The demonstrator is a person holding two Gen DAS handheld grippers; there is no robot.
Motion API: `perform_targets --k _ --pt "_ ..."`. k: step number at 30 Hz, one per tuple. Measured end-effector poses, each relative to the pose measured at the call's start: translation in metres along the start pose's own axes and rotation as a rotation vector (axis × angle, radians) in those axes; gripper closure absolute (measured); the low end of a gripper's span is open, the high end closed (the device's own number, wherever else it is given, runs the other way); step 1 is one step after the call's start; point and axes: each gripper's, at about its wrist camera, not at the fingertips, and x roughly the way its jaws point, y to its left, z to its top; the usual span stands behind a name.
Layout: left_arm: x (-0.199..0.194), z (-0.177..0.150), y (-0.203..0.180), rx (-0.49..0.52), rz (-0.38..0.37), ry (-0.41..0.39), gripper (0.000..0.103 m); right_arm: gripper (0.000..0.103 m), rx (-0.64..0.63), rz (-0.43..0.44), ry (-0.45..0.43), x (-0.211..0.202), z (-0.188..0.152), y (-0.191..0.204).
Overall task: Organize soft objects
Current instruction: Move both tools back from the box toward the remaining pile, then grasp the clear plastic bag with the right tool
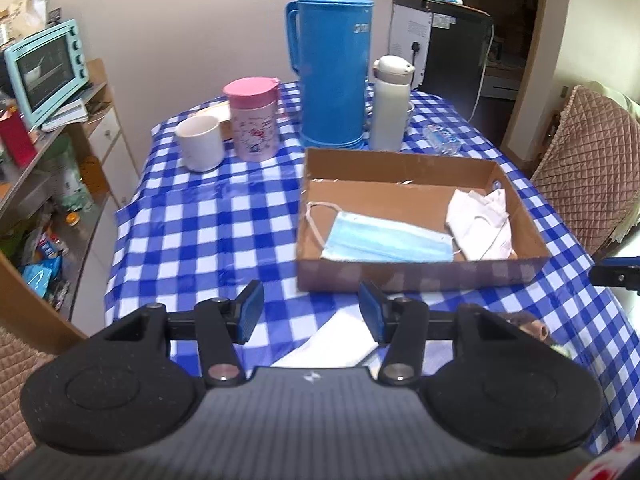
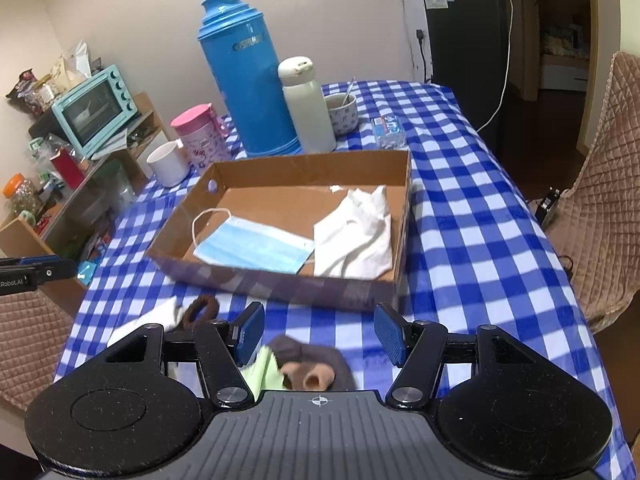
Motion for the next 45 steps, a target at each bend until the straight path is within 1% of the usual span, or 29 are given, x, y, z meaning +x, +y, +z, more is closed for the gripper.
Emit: perform_targets --k 9,14,18,23,31,38,45 --pt "-0.016 -0.033 0.017 -0.043 0.052 0.043 0.054 0.042 -0.019 0.003 0.018 -0.007 -0.02 0.006" --pt "-0.022 -0.048 0.02 -0.066 0.063 0.061 0.054 0.042 -0.04 -0.002 0.02 -0.011 -0.031 0.009" --pt "-0.025 -0.059 0.017 -0.076 0.061 0.076 0.054 0.042 -0.057 0.006 0.023 -0.014 -0.04 0.015" --pt "-0.027 -0.071 0.013 -0.082 0.049 0.098 0.054 0.042 -0.091 0.049 0.045 -0.015 -0.054 0.032" --pt "-0.028 -0.086 -0.003 -0.061 0.029 0.121 0.054 0.042 -0.15 0.127 0.104 0.004 -0.073 0.067" --pt "-0.025 -0.095 -0.013 -0.052 0.015 0.139 0.054 0.042 -0.171 0.136 0.127 0.022 -0.078 0.081" --pt "-0.021 -0.098 -0.016 -0.051 0.014 0.147 0.054 0.042 -0.148 0.124 0.142 0.033 -0.078 0.082"
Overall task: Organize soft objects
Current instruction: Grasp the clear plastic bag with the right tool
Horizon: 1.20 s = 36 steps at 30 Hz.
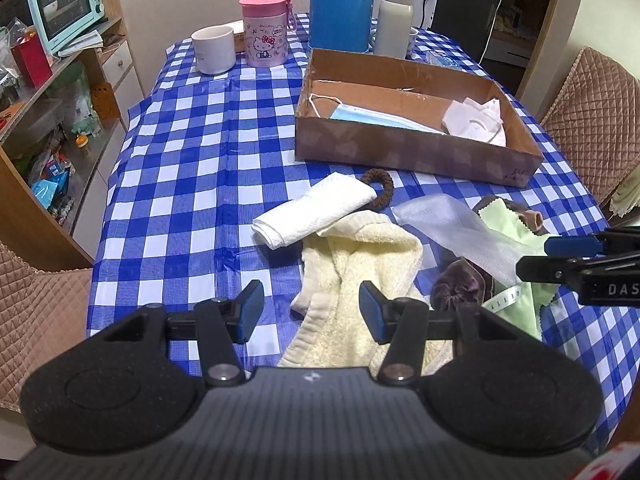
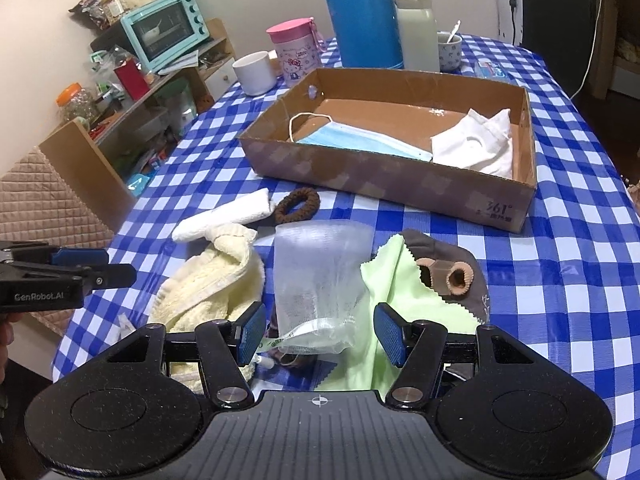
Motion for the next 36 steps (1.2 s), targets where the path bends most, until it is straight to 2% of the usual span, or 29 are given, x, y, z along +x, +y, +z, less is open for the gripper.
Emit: perform_targets --k 18,27,29,32,36 --pt "0.011 -0.003 -0.003 0.001 0.003 0.021 0.054 0.043 -0.008 -0.034 0.032 0.025 -0.005 0.001" --pt "0.012 -0.005 -0.002 -0.002 0.009 0.016 0.054 0.069 -0.049 -0.04 0.028 0.027 -0.007 0.004" --pt "0.011 -0.005 -0.001 -0.001 0.011 0.012 0.054 0.08 -0.058 -0.041 0.018 0.025 -0.007 0.005" --pt "0.011 -0.005 0.0 -0.002 0.012 0.01 0.054 0.09 -0.067 -0.034 -0.009 0.02 -0.006 0.004" --pt "0.012 -0.005 0.002 -0.004 0.011 0.006 0.054 0.095 -0.075 -0.024 -0.048 0.011 -0.003 0.004"
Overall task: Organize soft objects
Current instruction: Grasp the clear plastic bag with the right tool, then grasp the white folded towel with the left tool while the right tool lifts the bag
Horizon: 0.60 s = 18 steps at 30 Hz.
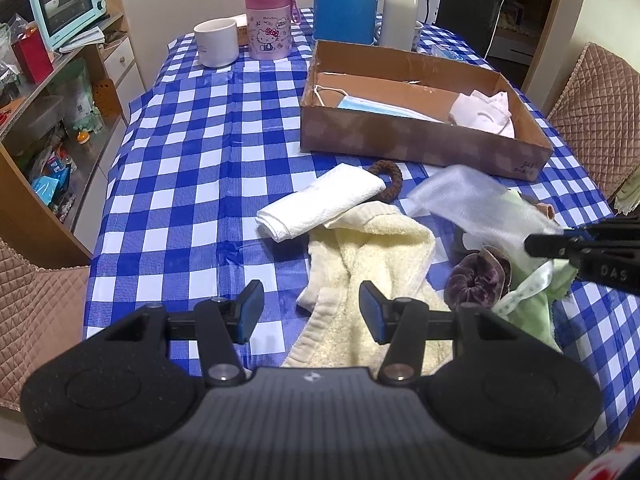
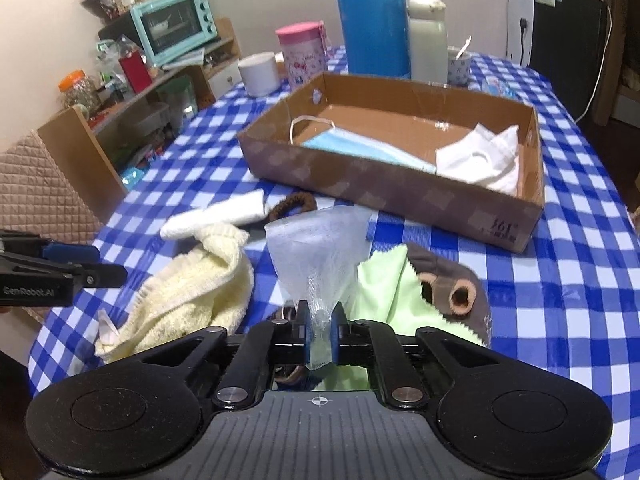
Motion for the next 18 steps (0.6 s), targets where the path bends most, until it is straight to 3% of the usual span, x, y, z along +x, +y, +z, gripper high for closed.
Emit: perform_targets --k 10,18 --pt "0.002 0.006 0.003 0.043 0.013 -0.041 0.054 0.096 0.02 0.021 -0.107 -0.025 0.012 -0.002" --pt "0.019 0.012 0.006 0.165 0.061 -0.084 0.055 0.096 0.054 0.02 -0.127 -0.031 0.02 -0.01"
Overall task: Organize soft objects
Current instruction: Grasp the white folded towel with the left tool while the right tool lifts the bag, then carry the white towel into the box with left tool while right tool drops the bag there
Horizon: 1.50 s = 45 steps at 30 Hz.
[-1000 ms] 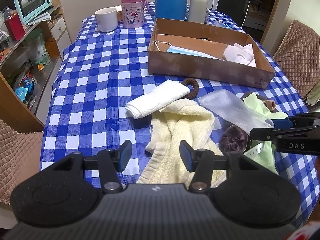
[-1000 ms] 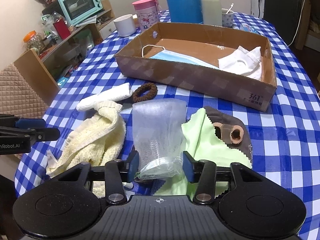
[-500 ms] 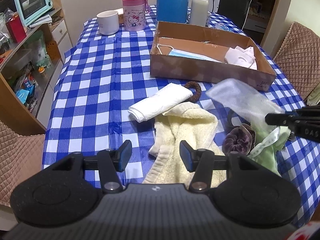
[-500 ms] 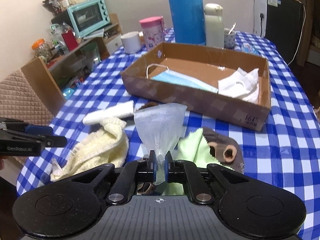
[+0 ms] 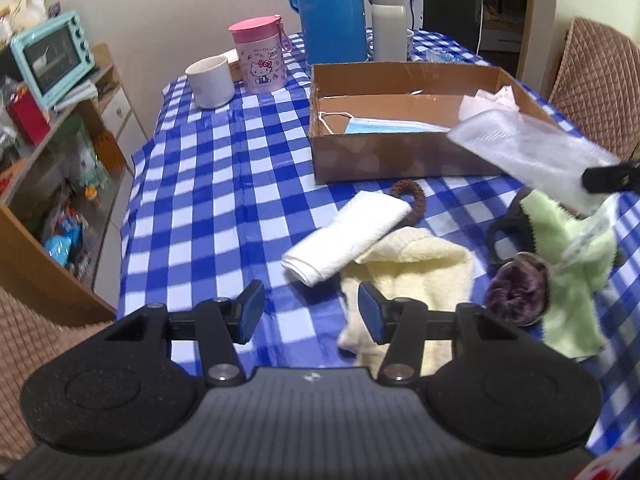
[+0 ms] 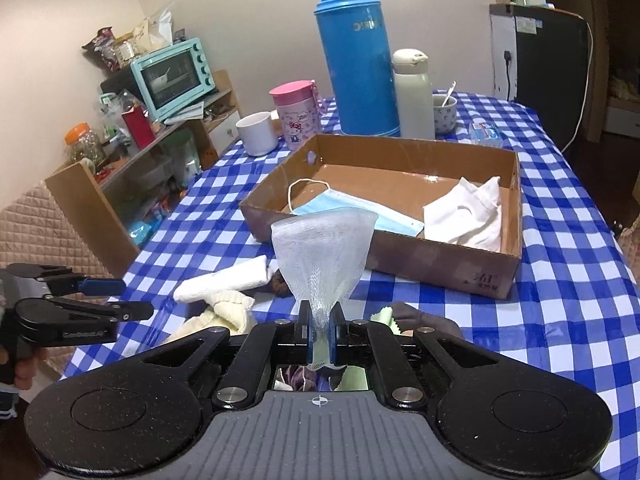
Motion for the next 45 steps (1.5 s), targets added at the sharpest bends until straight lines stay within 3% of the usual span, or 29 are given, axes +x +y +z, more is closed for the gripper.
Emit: perform_targets --k 19,23,30,39,45 --pt "0.069 0.001 -0.024 0.348 0.012 0.005 0.056 0.096 0.074 -0.052 0.026 0.003 -0.003 -0.019" --pt "0.08 0.001 -0.026 0.38 0.015 0.012 0.069 0.096 0.081 -0.061 0.03 0.003 -0.003 -0.021" --pt "0.078 -0.001 -0.018 0.315 -0.001 0.012 0.084 0.096 0.095 -0.071 0.028 0.002 -0.005 -0.024" --pt "0.047 0.004 0.01 0.106 -0.021 -0.008 0.086 0.096 0.087 -0.054 0.005 -0.002 -0.003 -0.021" --pt "0.023 0.016 0.02 0.036 -0.025 -0.041 0.087 0.096 0.077 -0.031 -0.02 -0.007 0.003 -0.019"
